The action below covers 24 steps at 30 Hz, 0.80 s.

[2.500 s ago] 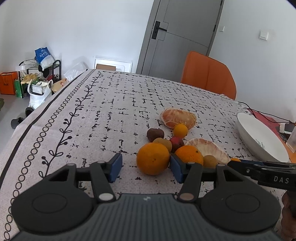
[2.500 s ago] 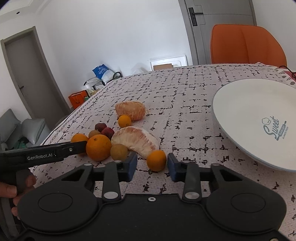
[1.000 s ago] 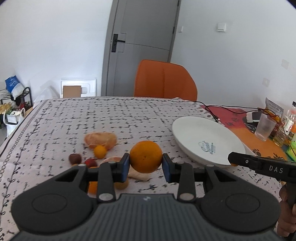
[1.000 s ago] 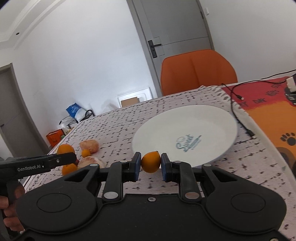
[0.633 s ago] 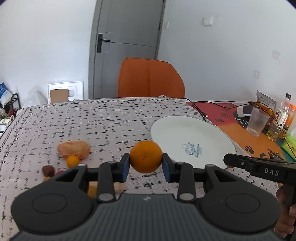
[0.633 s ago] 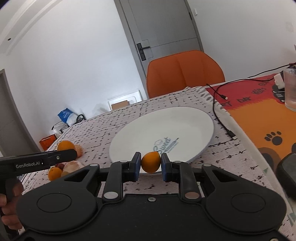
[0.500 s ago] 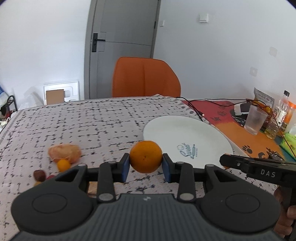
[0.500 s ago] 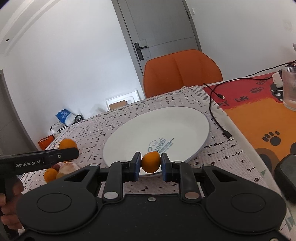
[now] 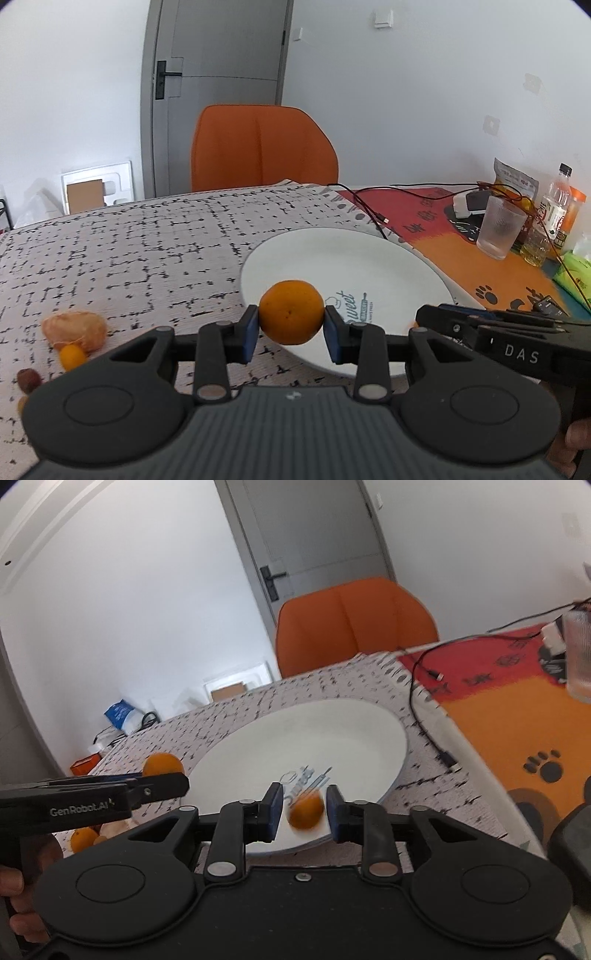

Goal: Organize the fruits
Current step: 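Carry the orange with the left tool into the white bowl while the right tool drops the tangerine there, then move both open tools back from the bowl toward the fruit pile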

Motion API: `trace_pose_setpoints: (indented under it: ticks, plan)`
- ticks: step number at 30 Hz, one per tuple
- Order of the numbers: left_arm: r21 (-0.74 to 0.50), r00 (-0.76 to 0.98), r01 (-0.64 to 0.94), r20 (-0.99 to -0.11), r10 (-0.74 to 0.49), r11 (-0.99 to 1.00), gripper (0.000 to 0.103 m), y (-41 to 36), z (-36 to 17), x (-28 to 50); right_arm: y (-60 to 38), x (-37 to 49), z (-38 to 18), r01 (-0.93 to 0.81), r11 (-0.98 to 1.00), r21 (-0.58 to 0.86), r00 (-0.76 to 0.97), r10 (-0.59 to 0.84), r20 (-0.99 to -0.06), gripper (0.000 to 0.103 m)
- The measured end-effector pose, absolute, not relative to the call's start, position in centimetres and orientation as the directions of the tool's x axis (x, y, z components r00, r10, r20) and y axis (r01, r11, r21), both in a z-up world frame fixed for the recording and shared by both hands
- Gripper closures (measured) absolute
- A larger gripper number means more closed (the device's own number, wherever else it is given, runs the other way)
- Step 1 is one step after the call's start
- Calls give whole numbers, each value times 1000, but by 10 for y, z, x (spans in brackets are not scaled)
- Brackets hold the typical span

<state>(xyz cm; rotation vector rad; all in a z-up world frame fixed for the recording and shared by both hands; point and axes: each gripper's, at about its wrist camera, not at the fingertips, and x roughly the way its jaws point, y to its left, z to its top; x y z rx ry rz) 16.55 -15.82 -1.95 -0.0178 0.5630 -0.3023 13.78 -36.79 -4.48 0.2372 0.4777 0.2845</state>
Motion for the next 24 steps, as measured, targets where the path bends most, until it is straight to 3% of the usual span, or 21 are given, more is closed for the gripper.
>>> trace_pose_setpoints:
  ticks: [11,16,24]
  plan:
    - [-100,794,289,-531,-296,952,63,-172,-17,178,-380,131,-42,-166,941,294,864,283,-417,73]
    - [-102,805,254,-529,-268,962,48,-159,-15,172,-374,131,-42,-171,942,289,862,285,-420,71]
    - [-97,825,188,-524,-211,977,40,-135,-11,156,-362,128,-40,-190,941,282,856,299,-421,65]
